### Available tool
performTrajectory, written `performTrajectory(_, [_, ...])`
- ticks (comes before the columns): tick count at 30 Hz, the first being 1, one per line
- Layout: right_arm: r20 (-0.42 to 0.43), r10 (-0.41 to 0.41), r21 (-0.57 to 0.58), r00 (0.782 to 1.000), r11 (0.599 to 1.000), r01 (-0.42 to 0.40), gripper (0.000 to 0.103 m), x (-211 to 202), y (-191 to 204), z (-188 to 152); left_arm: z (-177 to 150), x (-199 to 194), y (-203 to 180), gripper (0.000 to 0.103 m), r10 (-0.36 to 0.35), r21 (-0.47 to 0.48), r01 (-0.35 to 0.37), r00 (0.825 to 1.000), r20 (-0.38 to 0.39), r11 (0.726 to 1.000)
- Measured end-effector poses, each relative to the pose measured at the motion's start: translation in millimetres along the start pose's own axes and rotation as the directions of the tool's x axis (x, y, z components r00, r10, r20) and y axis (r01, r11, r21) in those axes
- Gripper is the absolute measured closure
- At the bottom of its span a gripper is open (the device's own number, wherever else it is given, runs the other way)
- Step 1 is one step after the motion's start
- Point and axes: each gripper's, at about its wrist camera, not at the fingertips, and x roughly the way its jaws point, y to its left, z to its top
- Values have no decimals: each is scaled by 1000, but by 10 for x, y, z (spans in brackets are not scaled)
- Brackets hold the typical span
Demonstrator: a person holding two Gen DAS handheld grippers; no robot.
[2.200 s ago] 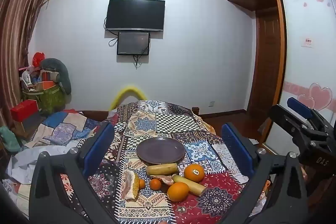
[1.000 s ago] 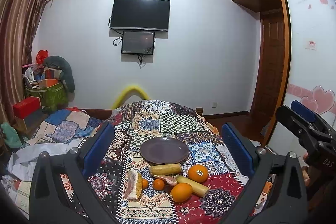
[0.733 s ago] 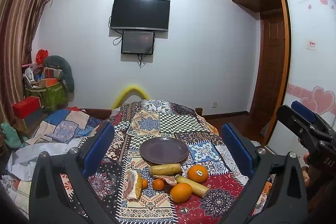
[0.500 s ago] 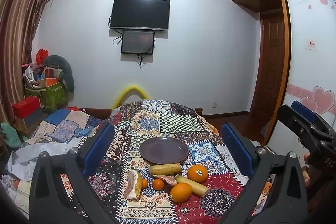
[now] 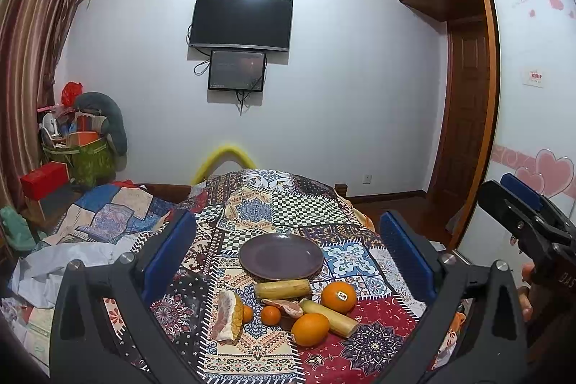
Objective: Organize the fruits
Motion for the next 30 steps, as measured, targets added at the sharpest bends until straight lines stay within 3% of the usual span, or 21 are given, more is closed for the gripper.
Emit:
performTrajectory(23, [-16, -12, -9, 1000, 1000, 11, 0, 57, 16, -50, -35, 86, 56, 0, 4, -11, -4, 1000, -22, 1000])
performTrajectory(30, [-108, -27, -39, 994, 999, 23, 0, 299, -36, -255, -163, 302, 198, 0, 26, -11, -27, 996, -89, 1000])
